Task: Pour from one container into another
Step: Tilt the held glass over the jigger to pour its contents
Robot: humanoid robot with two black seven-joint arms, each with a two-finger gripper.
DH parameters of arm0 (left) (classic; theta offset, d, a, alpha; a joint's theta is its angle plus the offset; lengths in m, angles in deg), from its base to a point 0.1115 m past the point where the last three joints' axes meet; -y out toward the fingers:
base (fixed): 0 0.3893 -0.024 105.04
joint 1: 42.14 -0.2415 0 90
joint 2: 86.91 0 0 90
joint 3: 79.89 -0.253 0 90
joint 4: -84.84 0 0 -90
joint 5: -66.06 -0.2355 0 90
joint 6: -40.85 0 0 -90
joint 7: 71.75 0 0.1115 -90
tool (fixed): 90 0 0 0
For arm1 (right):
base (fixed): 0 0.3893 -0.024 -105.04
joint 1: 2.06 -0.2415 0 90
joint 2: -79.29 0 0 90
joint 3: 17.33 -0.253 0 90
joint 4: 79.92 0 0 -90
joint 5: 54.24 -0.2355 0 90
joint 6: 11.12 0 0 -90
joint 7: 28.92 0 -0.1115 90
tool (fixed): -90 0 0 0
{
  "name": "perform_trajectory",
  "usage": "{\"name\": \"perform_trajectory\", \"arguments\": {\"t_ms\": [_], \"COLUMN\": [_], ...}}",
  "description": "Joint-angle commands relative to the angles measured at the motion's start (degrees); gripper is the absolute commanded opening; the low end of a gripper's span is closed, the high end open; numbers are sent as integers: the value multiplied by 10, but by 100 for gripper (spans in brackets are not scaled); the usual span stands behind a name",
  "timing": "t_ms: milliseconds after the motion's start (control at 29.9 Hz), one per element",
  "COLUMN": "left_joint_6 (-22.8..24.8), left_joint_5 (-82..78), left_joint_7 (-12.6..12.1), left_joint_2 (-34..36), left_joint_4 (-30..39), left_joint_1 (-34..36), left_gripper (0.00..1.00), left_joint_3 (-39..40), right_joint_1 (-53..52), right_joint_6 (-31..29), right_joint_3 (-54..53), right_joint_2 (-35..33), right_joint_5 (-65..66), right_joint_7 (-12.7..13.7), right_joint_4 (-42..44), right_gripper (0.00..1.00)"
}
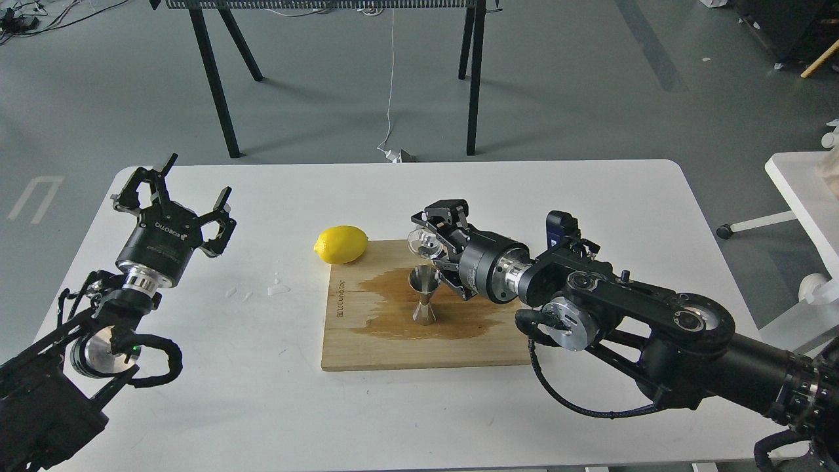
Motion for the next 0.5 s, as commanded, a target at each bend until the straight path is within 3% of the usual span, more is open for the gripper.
{"name": "perform_trajectory", "arguments": {"t_ms": [0,468], "left_joint_6": [0,0], "left_joint_5": [0,0], "left_joint_7": [0,0], "left_joint_2": [1,1], "left_joint_4": [-1,0], "left_joint_1": [0,0], "left_gripper": [88,88], "left_joint_3": [0,1], "right_joint_1": [-9,-22], "right_joint_6": [-1,1], "right_joint_3": [7,41], "right_joint_2": [-1,-3], "right_joint_5": [8,81], "right_joint_7": [-1,-1], "right_joint_4": [0,1], "right_gripper": [42,42]}}
